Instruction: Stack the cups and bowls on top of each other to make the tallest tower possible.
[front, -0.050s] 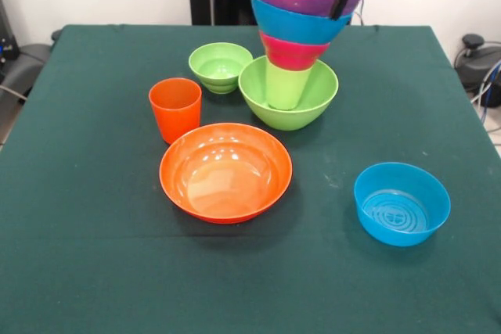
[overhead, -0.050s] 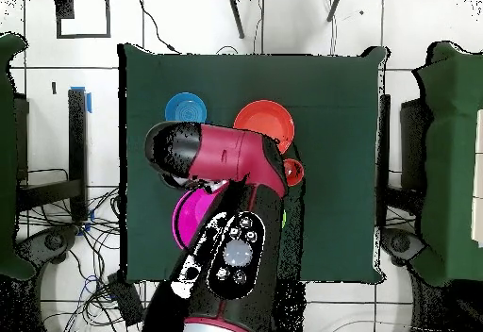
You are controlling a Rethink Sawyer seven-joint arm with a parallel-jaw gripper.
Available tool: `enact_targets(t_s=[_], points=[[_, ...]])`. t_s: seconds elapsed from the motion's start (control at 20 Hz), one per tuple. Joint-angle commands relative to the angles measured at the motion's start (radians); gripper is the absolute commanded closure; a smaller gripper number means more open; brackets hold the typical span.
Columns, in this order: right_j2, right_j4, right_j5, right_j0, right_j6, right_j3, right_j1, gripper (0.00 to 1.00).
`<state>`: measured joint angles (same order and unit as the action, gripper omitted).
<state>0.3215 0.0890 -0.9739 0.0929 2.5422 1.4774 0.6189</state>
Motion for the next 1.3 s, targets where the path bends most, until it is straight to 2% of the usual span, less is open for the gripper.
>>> enact_targets(t_s=[0.05,0.25,0.65,1.1,1.3], points=[[-0.034,-0.126,0.132,-0.033,-0.021,0.023,-0.076,0.00],[-0.028,-0.152,0.165,-0.054,-0.031,0.003,-0.110,0.00],[-0.055,-0.145,0.140,-0.062,-0.033,0.022,-0.087,0.00],[-0.120,-0.077,0.148,-0.079,-0.012,0.052,-0.084,0.00],[-0.126,-0.071,0.143,-0.077,-0.007,0.053,-0.078,0.00]])
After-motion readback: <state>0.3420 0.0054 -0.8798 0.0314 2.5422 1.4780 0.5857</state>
